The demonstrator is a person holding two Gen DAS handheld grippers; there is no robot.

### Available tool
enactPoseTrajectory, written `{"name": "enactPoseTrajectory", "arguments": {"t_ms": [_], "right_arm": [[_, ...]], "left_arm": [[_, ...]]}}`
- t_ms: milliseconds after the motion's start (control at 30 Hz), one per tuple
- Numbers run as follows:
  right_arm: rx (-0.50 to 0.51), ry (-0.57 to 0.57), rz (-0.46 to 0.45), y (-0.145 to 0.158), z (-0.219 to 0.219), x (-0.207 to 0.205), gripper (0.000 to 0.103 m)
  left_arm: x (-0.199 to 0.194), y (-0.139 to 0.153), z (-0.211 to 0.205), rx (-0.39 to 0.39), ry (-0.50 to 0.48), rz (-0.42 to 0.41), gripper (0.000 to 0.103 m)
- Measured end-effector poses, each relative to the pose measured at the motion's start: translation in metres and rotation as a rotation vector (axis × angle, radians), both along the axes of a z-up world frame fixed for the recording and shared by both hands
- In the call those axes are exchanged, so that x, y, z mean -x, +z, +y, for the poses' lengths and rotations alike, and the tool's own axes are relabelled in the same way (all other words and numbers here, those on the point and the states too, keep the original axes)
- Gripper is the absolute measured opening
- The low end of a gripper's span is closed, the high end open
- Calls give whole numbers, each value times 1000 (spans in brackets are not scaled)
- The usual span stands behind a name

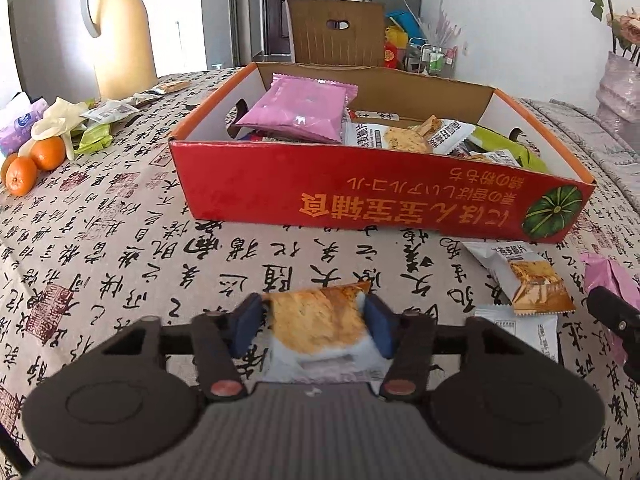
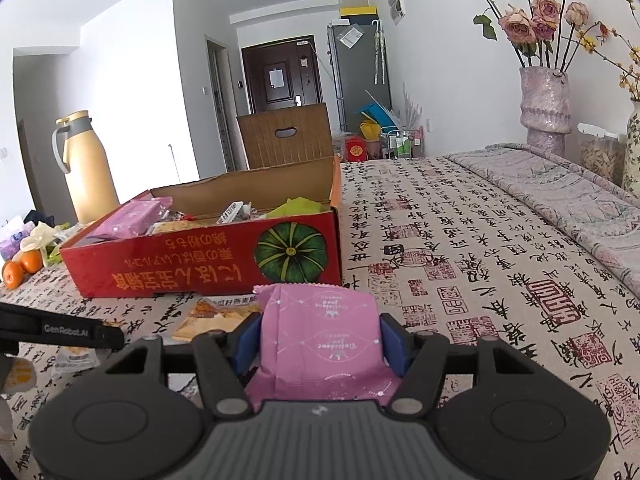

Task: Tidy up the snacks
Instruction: 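Grasp a white cracker packet with the left gripper while the right carries its pink packet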

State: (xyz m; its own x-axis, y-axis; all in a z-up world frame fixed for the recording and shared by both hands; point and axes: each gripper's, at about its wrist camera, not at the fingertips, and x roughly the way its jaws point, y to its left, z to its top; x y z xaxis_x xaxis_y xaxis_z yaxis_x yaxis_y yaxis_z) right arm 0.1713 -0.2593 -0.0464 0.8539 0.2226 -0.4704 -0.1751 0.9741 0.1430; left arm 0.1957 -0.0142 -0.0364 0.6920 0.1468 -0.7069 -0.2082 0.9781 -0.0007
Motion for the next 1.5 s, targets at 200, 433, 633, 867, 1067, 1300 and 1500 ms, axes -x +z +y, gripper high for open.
{"name": "enactPoseTrajectory", "arguments": {"t_ms": [200, 433, 633, 867, 1067, 1300, 1500], "right_arm": [[10, -7, -5, 3, 0, 1, 61], [16, -11, -7, 5, 1, 4, 61], [13, -3, -17, 11, 3, 6, 61], [5, 19, -57, 28, 13, 8, 61], [-1, 33, -98, 46, 22, 1, 61], [5, 48, -142, 65, 35, -16, 61], [16, 64, -173, 79, 48, -40, 61]], "left_arm": [[3, 1, 3, 12, -11, -4, 48], [6, 4, 7, 25, -19, -20, 47], [11, 14, 9, 27, -26, -55, 47], [15, 38, 11, 22, -43, -128, 47], [10, 62, 11, 13, -60, -196, 47], [-9, 88, 14, -4, -62, -259, 47], [-27, 102, 17, -4, -67, -290, 47]]}}
